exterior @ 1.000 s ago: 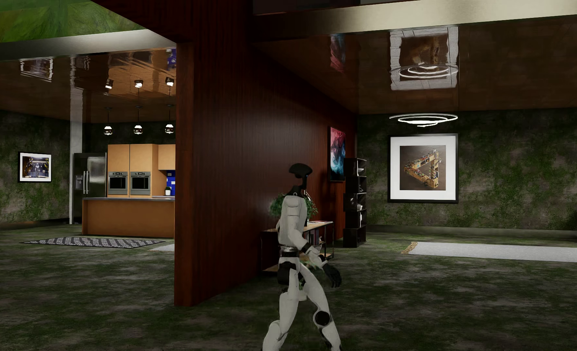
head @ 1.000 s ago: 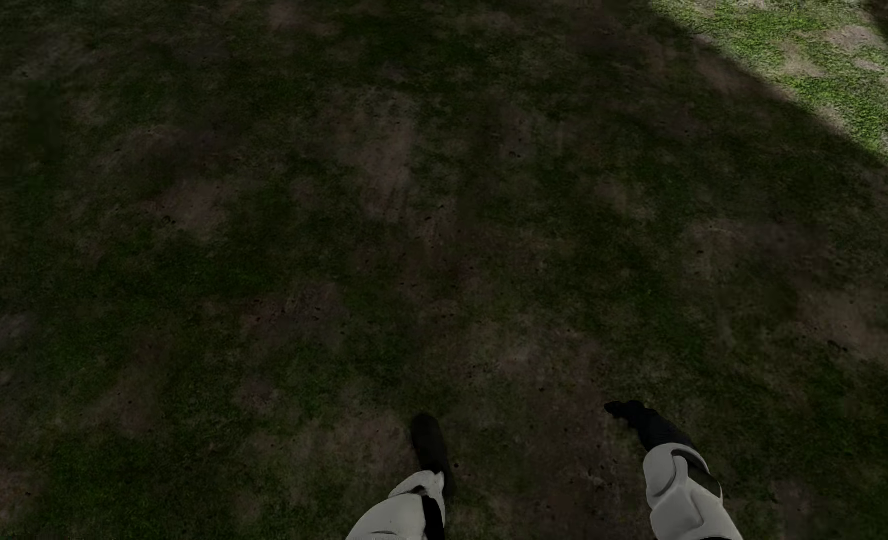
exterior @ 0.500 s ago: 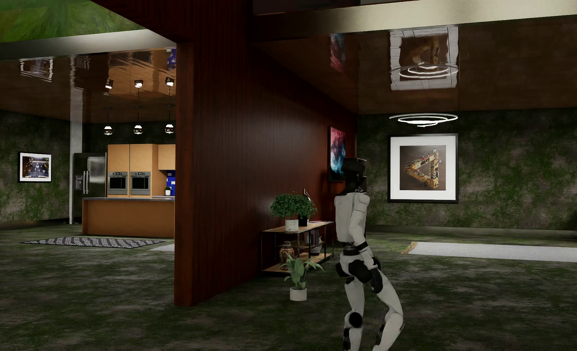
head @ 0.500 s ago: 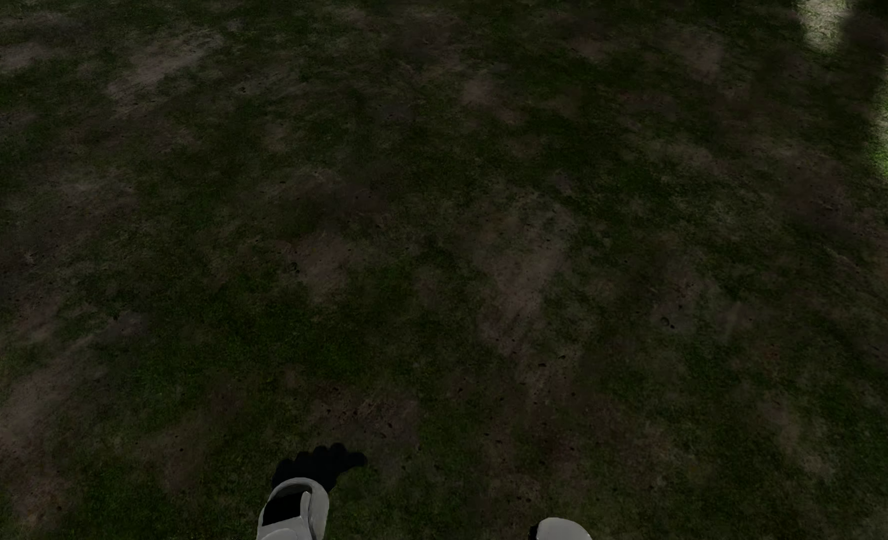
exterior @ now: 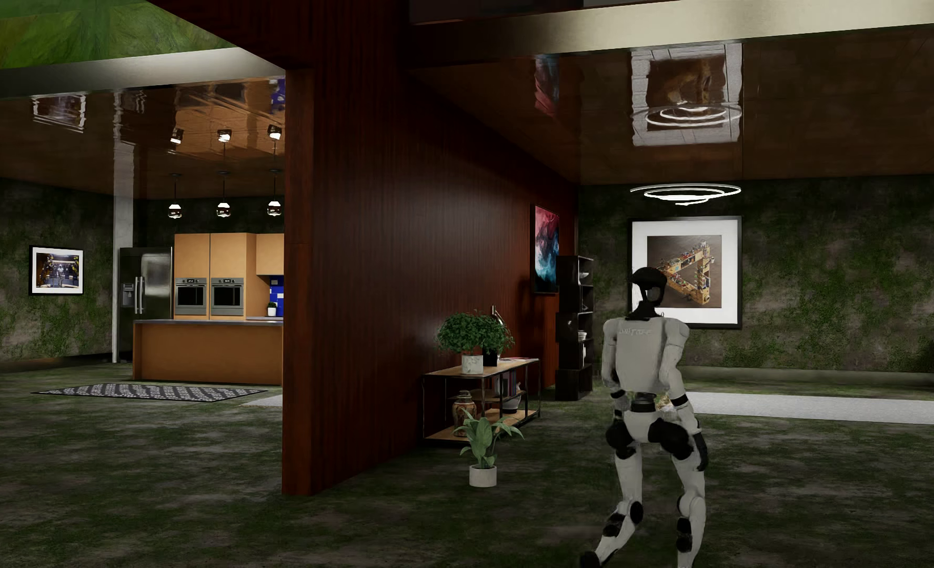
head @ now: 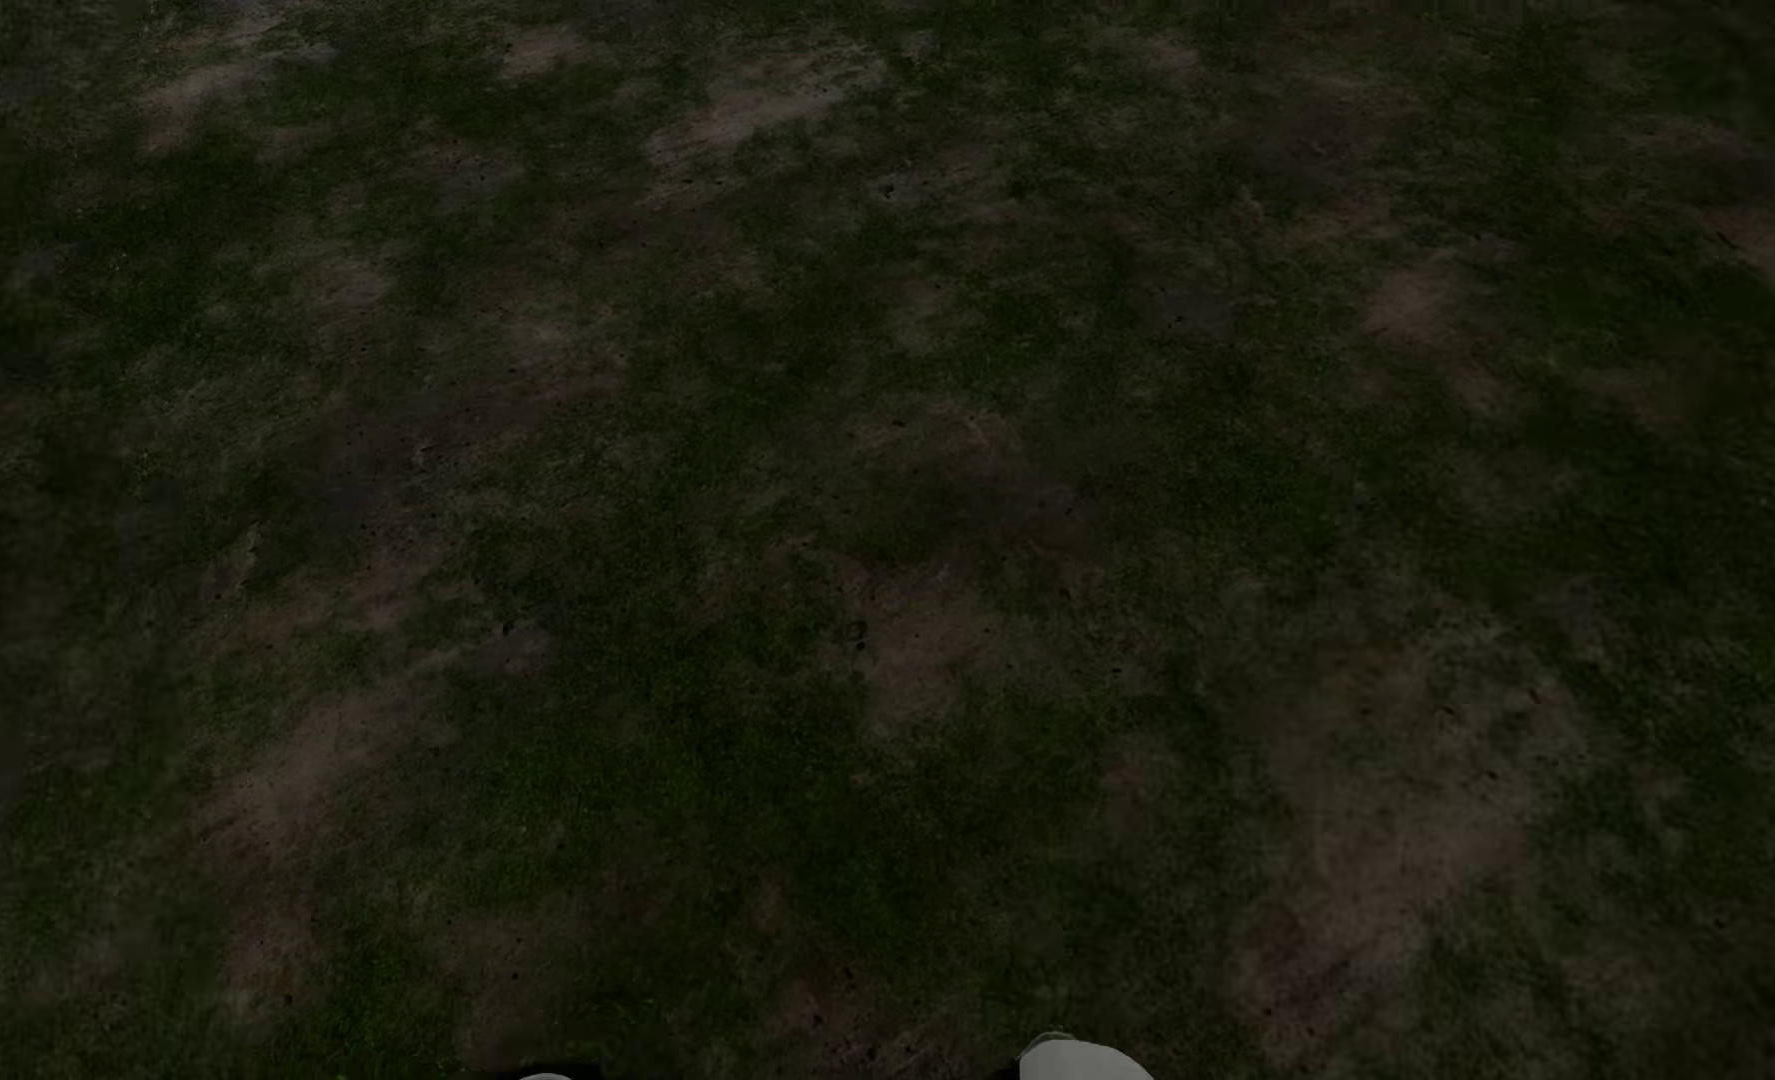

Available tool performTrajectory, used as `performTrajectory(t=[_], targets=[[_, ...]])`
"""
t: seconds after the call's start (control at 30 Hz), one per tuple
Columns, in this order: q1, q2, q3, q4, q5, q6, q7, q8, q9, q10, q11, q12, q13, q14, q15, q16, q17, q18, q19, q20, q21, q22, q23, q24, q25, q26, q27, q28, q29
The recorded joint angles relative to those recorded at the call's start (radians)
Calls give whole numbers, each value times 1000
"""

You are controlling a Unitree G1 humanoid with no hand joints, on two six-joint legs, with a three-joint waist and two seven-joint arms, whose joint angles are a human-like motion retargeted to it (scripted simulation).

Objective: Move towards the shelves

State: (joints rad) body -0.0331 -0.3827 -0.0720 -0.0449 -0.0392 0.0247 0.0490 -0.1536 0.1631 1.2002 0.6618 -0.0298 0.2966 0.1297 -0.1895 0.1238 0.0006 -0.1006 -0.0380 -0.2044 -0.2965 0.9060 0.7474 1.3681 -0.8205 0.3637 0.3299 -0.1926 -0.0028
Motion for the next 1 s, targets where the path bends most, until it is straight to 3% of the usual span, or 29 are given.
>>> performTrajectory(t=[0.07,0.13,0.23,0.27,0.3,0.33,0.4,0.47,0.5,0.53,0.6,0.63,0.67,0.73,0.77,0.8,0.9,0.97,1.0], targets=[[-193,100,35,121,-17,26,61,-59,0,122,-47,120,-77,-90,-51,-11,-49,68,10,88,94,-79,54,-59,-80,5,-18,76,37],[-355,205,79,194,-7,43,101,-103,0,75,-112,255,-156,-117,-90,-7,-93,90,18,191,169,-176,76,-185,-143,-8,-57,130,47],[-509,334,130,225,6,52,189,-167,-2,-307,-187,354,-295,-138,-157,-18,-147,149,35,265,212,-213,44,-315,-119,21,-103,140,12],[-511,375,138,214,11,54,246,-185,-2,-535,-221,364,-341,-107,-172,-21,-172,123,42,269,219,-189,25,-320,-106,38,-115,129,-5],[-494,417,145,173,20,53,268,-201,-3,-798,-257,371,-387,-72,-186,-25,-188,112,51,265,224,-164,10,-305,-92,53,-111,116,-21],[-501,465,152,125,33,50,219,-211,-2,-990,-298,380,-431,-89,-195,-25,-195,95,61,251,227,-141,-1,-269,-74,60,-105,81,-30],[-525,572,158,61,54,40,131,-243,0,-1063,-355,387,-482,-132,-219,-5,-201,67,84,194,224,-100,-25,-149,-33,13,-107,-1,-54],[-536,660,166,38,42,24,137,-268,5,-894,-327,368,-474,-63,-211,-10,-203,163,113,191,233,-91,-68,-60,0,-35,-121,-61,-65],[-516,692,173,39,23,9,156,-258,6,-834,-289,369,-464,-6,-161,-34,-199,217,113,226,257,-111,-80,-48,0,-38,-133,-48,-77],[-493,693,177,37,-13,-8,180,-247,9,-778,-193,365,-447,3,-75,-69,-193,239,96,271,280,-130,-86,-58,-8,-25,-133,-13,-78],[-444,592,167,0,-127,-53,199,-209,19,-687,159,324,-390,-102,132,-134,-181,260,41,328,313,-127,-105,-89,-52,0,-107,39,-57],[-396,501,152,-26,-173,-74,195,-152,24,-680,356,285,-358,-146,241,-146,-163,258,47,318,310,-107,-112,-78,-54,0,-90,43,-42],[-335,393,135,-54,-174,-91,187,-72,27,-697,514,236,-322,-179,230,-146,-146,252,8,279,302,-80,-118,-44,-48,-12,-73,32,-25],[-201,189,107,-88,-143,-107,160,53,28,-765,704,118,-242,-224,148,-120,-112,238,3,152,267,-45,-124,68,-19,-63,-71,9,6],[-136,101,93,-99,-141,-108,142,88,26,-799,730,59,-199,-244,156,-106,-104,231,21,99,250,-46,-123,107,-4,-97,-74,14,30],[-79,19,78,-106,-144,-107,122,108,25,-825,711,-3,-165,-267,162,-101,-94,224,6,62,234,-63,-121,119,11,-131,-70,22,57],[71,-141,41,-127,-176,-105,70,100,26,-873,392,-150,-75,-351,161,-90,-87,202,-11,22,191,-178,-85,5,6,-208,-65,89,87],[164,-145,29,-136,-154,-108,54,73,28,-928,-70,-209,-42,-399,206,-68,-66,194,25,10,163,-266,-36,-96,-2,-211,-46,134,61],[203,-120,25,-137,-102,-108,51,117,29,-945,-339,-220,-29,-423,204,-55,-57,191,13,4,163,-310,-9,-144,-19,-200,-36,158,62]])
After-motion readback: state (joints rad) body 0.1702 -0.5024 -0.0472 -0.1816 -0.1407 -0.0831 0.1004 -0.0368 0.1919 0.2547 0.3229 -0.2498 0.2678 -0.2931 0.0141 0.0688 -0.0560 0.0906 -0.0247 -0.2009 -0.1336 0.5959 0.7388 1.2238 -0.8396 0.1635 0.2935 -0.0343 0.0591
